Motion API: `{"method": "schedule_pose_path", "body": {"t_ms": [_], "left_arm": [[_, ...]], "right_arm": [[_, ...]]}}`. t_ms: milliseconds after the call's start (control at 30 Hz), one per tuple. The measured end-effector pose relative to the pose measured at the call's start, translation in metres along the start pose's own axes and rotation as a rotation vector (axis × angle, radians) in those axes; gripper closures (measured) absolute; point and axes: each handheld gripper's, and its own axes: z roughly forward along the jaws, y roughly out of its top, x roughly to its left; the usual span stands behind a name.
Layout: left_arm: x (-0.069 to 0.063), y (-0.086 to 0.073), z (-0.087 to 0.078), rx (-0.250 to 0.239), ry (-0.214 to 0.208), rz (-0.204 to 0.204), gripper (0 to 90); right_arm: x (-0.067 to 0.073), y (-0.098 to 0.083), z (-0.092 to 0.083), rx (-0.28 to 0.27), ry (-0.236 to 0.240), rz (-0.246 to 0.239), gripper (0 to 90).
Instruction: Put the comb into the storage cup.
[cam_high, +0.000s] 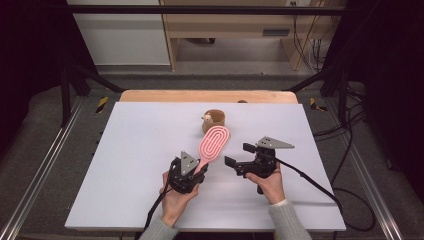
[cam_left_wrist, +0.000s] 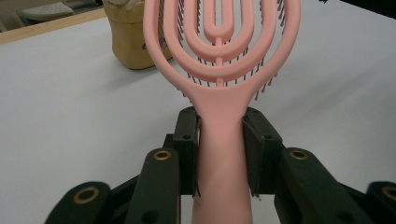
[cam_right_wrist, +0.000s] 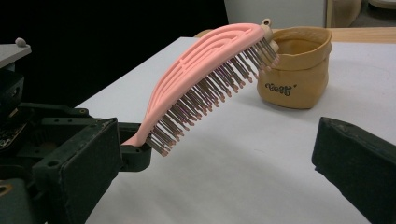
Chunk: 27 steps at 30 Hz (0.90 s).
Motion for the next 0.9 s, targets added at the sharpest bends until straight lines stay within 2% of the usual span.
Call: {"method": "schedule_pose_path", "body": {"t_ms": [900], "left_arm": [[-0.025,0.009,0.001,-0.033,-0.009,0.061,69.1]], "right_arm": [[0.002,0.006,0.012,-0.015,-0.004,0.042,6.3]]}}
